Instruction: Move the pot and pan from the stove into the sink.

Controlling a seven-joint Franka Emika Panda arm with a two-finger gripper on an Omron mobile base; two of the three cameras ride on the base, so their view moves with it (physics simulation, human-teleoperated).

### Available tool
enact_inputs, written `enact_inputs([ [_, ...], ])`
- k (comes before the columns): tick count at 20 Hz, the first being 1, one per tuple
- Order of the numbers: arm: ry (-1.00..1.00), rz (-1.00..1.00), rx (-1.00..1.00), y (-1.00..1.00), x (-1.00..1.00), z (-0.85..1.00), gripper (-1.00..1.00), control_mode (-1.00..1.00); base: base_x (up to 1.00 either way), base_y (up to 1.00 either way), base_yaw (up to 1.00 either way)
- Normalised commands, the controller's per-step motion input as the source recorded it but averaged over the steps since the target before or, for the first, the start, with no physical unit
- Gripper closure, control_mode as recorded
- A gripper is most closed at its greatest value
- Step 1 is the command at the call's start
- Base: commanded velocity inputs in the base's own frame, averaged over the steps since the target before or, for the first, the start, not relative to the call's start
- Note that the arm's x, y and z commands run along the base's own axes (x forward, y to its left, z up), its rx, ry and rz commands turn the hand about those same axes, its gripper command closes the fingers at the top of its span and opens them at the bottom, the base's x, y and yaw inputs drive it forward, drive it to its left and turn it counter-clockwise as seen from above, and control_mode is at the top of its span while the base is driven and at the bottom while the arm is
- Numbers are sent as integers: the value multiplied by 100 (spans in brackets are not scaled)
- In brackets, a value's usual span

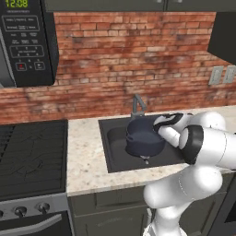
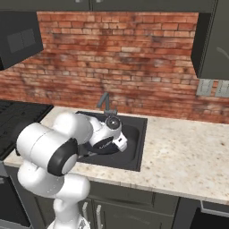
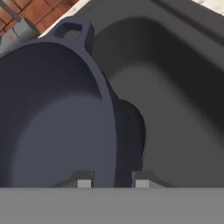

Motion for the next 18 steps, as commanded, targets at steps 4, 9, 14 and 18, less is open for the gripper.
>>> enact_inputs([
  [4, 0, 0, 0, -2, 22, -17, 100, -100, 0, 0, 0],
  [9, 0, 0, 0, 0, 13, -10, 100, -100, 0, 0, 0],
  [14, 0, 0, 0, 0, 0, 0, -100, -100, 0, 0, 0],
  [18, 0, 0, 0, 0, 0, 18, -100, -100, 0, 0, 0],
])
